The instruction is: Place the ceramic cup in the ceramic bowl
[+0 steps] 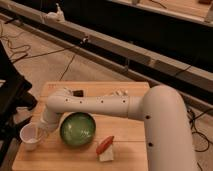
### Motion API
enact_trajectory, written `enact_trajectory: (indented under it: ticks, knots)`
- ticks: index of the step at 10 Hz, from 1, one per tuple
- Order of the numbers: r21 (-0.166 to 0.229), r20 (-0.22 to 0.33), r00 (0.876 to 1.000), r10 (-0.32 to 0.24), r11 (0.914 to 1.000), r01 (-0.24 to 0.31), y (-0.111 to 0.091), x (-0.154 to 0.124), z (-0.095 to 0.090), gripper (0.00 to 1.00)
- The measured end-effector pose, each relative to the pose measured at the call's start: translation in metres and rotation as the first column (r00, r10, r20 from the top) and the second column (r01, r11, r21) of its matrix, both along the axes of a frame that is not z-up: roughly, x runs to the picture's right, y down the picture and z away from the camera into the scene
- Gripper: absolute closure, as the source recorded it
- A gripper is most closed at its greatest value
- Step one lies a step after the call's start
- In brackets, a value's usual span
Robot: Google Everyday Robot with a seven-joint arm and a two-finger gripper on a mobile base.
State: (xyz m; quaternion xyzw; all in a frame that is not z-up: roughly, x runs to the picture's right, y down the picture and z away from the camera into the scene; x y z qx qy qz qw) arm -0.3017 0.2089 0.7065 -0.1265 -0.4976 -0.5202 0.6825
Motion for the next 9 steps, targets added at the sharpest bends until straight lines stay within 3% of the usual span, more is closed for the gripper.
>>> enact_trajectory:
  ticks: [4, 7, 9]
  knots:
    - [0.083, -0.088, 0.991, 0.098, 0.9924, -0.091, -0.047, 0.058, -0.012, 1.0]
    - [0.1, -0.221, 0.965, 0.141, 0.9876, -0.121, -0.052, 0.125, -0.024, 1.0]
    - [0.086, -0.323, 0.932, 0.166, 0.9856, -0.146, -0.043, 0.174, -0.032, 1.0]
